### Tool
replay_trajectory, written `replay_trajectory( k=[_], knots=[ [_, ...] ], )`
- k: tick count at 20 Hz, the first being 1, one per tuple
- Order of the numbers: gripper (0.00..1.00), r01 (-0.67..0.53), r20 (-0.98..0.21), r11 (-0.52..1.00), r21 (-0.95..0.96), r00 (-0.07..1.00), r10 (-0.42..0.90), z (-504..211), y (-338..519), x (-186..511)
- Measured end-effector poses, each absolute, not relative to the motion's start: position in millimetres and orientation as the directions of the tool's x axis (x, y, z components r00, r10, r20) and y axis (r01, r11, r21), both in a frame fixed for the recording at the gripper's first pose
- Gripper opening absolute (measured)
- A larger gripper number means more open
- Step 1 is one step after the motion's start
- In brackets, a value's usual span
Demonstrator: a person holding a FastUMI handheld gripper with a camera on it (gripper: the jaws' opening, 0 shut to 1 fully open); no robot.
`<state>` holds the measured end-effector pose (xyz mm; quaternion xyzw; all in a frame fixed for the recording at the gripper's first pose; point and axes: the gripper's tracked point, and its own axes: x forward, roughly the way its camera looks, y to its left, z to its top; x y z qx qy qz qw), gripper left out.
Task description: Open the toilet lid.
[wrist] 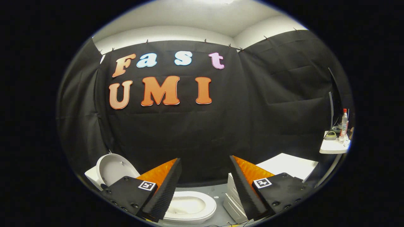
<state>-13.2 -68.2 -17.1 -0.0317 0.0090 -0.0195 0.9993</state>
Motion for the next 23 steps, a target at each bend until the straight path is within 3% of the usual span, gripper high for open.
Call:
replay_trajectory(
  k=[23],
  knots=[
    [0.98,0.051,0.003,0.997,-0.054,0.999,-0.051,-30.2,-76.8,28.4]
  ],
)
